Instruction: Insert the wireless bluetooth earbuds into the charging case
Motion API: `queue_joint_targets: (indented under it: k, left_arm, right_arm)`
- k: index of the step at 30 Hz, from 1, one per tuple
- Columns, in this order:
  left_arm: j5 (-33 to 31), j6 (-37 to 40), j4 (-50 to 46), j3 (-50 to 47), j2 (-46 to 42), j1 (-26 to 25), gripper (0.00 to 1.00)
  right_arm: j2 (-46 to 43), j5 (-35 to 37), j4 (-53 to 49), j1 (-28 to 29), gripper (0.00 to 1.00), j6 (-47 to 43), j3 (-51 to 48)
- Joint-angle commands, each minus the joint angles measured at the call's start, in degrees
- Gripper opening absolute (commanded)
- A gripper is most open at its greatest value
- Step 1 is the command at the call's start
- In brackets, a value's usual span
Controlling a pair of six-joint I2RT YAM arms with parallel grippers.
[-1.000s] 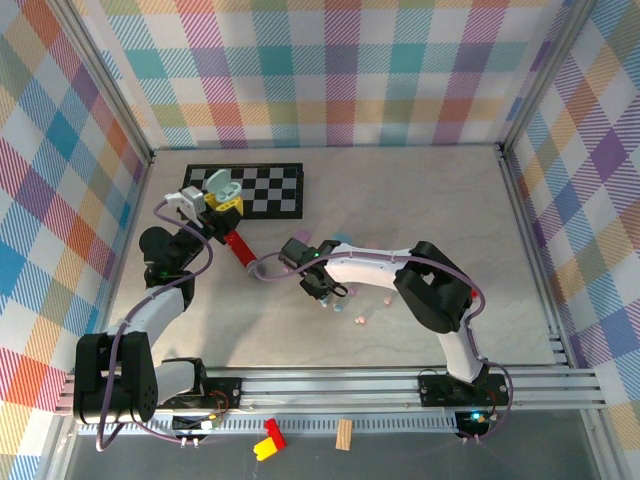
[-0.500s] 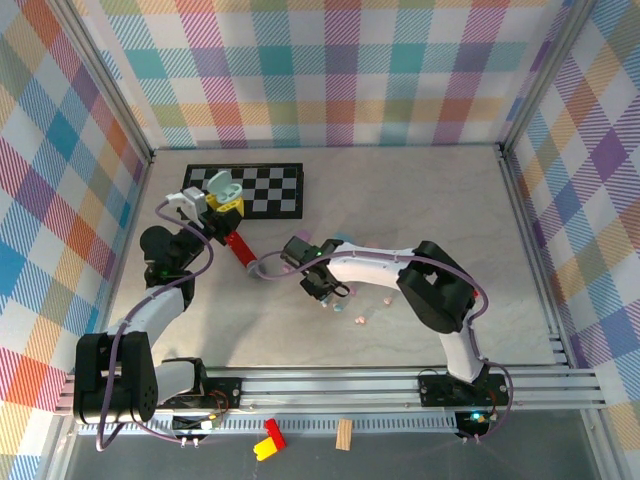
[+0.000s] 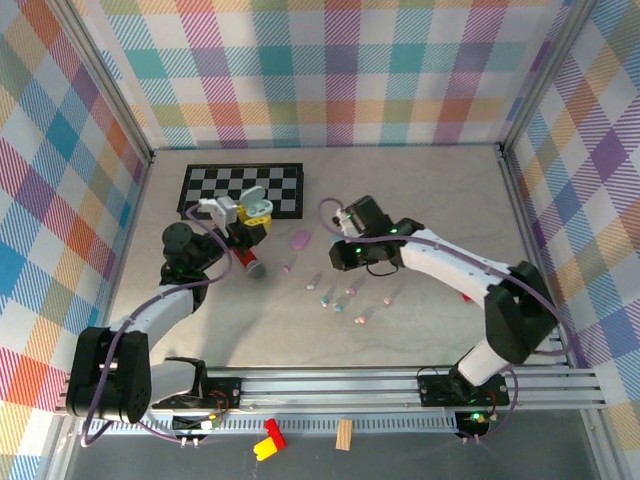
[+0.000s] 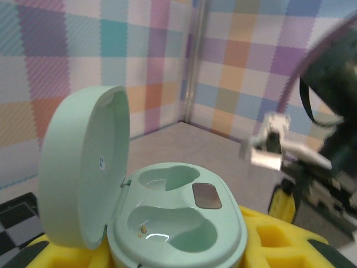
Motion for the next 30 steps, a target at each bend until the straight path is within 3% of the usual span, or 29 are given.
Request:
queue_joint_targets:
  k: [1, 13, 30]
  left_arm:
    - [0.82, 3.01, 0.18, 0.81, 1.83, -3.42, 0.24]
    - [1.63, 6.58, 0.85, 2.01, 5.46, -14.58, 0.24]
    - [6.97, 11.17, -5.4, 5.8, 9.06, -20.6, 0.24]
  right_arm:
    - [-3.77, -13.62, 3.63, -2.99, 0.23, 3.66, -1.68]
    - [-11.88, -28.87, 9.24, -6.43, 0.23, 8.57, -2.54]
    - [-11.92, -31.29, 10.2, -6.42, 0.22, 6.59, -0.78]
